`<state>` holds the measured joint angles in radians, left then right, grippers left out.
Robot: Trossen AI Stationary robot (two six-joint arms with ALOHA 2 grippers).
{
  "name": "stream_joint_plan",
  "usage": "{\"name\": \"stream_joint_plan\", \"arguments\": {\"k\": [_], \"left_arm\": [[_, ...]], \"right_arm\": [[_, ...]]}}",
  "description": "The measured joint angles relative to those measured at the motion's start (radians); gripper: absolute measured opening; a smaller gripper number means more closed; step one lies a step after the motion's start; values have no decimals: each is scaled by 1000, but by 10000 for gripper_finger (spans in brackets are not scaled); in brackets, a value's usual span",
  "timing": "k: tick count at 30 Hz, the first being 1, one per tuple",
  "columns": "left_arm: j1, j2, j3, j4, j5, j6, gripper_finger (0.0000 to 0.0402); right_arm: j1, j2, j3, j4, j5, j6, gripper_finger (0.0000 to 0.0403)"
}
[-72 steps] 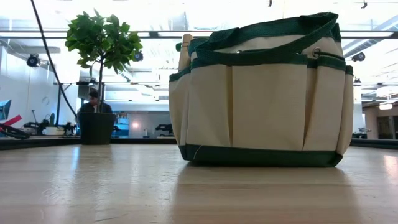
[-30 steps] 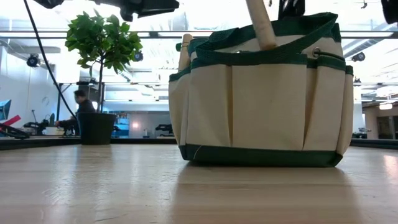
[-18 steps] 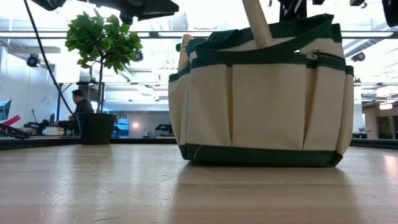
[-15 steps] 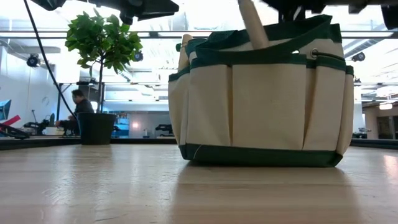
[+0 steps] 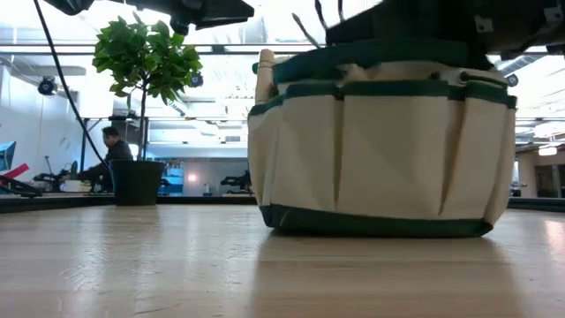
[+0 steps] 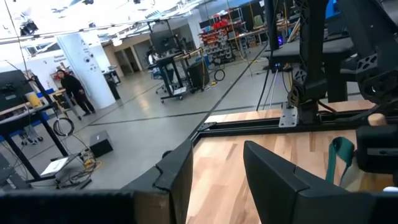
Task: Pick & Place Garden tools in Gardening bag
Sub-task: Put the gardening hand rake into the gardening bag
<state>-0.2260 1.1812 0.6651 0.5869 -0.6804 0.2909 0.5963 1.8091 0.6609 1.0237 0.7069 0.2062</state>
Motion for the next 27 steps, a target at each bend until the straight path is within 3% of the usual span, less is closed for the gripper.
{"name": "stream_joint_plan", "arguments": {"k": [13,20,27], "left_arm": [[2,0,0,1,13,0,145],[2,0,1,6,12,0,145],[2,0,2,6,12,2,145]], "right_arm": [[1,-46,0,-81,-34,-15,23],[-2,-112,1,-268,-26,78,88],[-1,-151,13,-295,-30,62,169]]}}
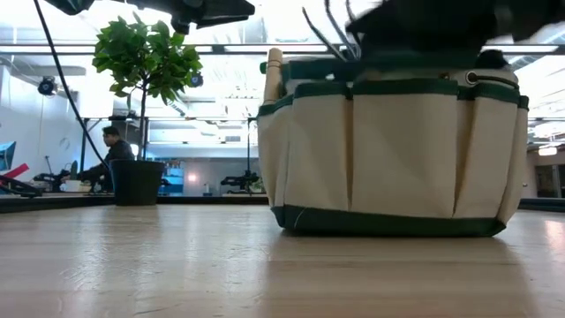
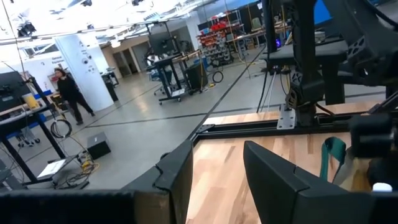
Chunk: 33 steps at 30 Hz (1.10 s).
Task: Pick & Place Garden tools in Gardening bag
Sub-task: Put the gardening hand rake into the gardening bag, then adjust the gardening bag
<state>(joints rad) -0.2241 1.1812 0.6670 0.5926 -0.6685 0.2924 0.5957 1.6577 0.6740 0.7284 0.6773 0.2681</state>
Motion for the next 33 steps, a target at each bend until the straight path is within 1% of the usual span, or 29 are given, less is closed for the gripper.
{"name": "stream_joint_plan", "arguments": {"k": [3,5,7,12,15,18,21,24,27,29,30,31,33], "left_arm": [[0,0,0,0,0,2,145],[0,0,0,-2,0,2,145],[0,0,0,-1,0,2,145],[0,-2,0,-2,-1,21,145],[0,-4,4,-3,-1,21,145],[0,-4,3,-3,-1,21,145],[0,-4,2,-4,-1,19,145],[0,-4,2,-4,1,9,145],[-2,-5,2,-10,1,13,145],[-5,-13,5,-62,5,15,145],[-5,-18,10,-102,20,1,145],[-5,-25,19,-147,56,-24,145],[-6,-36,34,-248,177,-90,145]], "right_arm": [[4,-41,11,3,-26,-46,193],[6,-67,16,-1,-55,-62,203],[9,-92,20,-9,-58,-73,210],[9,-158,24,-28,-60,-104,216],[9,-181,24,-103,-56,-81,213],[8,-167,24,-205,-41,-8,209],[6,-145,24,-203,-22,5,206],[2,-146,24,-173,-4,-40,205],[2,-180,37,-173,50,-112,205],[2,-218,44,-174,90,-162,201],[2,-241,44,-189,110,-178,198],[2,-268,46,-216,117,-187,195],[2,-334,49,-313,128,-169,185]]}}
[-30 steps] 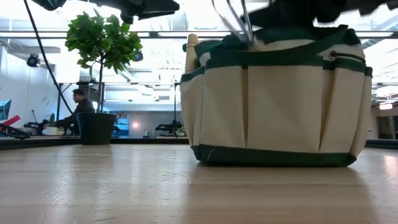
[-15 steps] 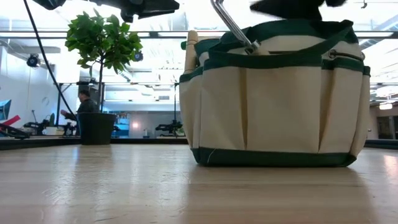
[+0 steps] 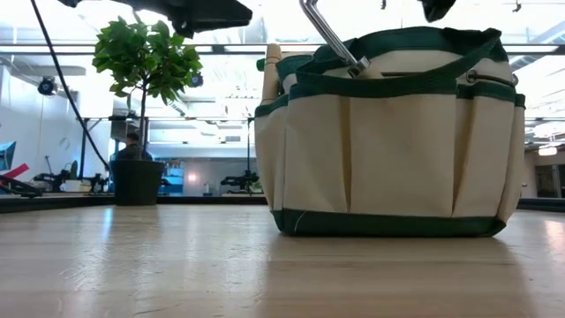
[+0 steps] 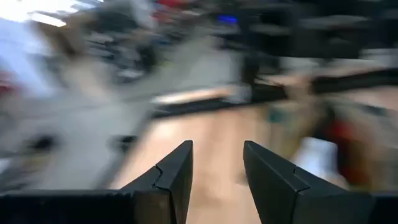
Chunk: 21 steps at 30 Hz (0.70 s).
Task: Pick & Place Garden tools in Gardening bag
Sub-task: Adjust the gardening bag
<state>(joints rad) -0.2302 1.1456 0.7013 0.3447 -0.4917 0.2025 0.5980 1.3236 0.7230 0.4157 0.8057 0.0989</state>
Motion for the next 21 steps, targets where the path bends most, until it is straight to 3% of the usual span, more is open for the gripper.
{"name": "stream_joint_plan", "arguments": {"k": [4,8,12,16,21], "left_arm": [[-11,10,6,-105,237,-98,144],[-54,50,-1,-163,200,-127,125],[-93,92,-2,-171,184,-158,71],[-135,135,-2,-175,224,-213,13],[-154,219,-2,-145,324,-340,7]], "right_arm": [[0,-142,22,-334,4,158,147],[0,-248,27,-688,1,374,83],[0,-311,26,-943,-22,544,18],[-3,-330,21,-1095,-24,656,10],[-28,-324,-22,-1142,-82,752,8]]}}
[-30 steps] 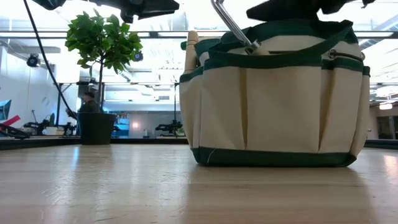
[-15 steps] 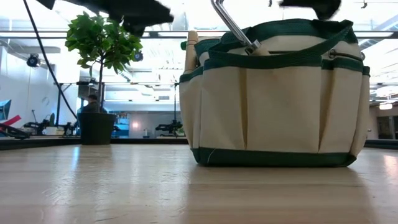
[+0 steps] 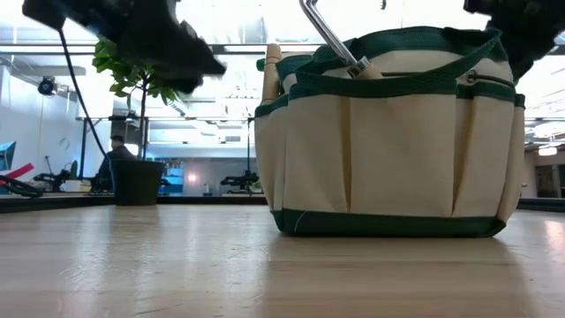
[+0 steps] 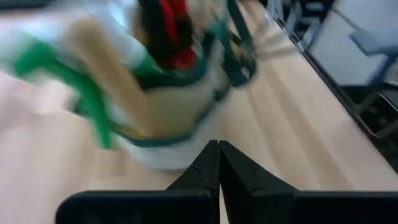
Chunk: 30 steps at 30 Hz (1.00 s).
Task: Pick & Place Garden tools in Gardening bag
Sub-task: Adjust the gardening bag
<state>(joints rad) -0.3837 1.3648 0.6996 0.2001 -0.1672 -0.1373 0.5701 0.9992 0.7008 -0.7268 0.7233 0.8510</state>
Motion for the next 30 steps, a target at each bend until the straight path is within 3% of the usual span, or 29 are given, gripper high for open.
{"name": "stream_joint_plan", "arguments": {"k": [4,14,23,30], "left_arm": [[-16,89,1,81,119,-28,3],[-12,363,4,570,284,-14,3],[47,470,55,609,254,5,3],[87,481,64,557,111,-2,2]], "right_arm": [[-8,3,-37,0,-21,15,8],[-81,-5,-88,-1,-26,-6,8],[-135,-5,-95,11,-70,-40,8],[-135,-3,-96,93,-109,-72,8]]}}
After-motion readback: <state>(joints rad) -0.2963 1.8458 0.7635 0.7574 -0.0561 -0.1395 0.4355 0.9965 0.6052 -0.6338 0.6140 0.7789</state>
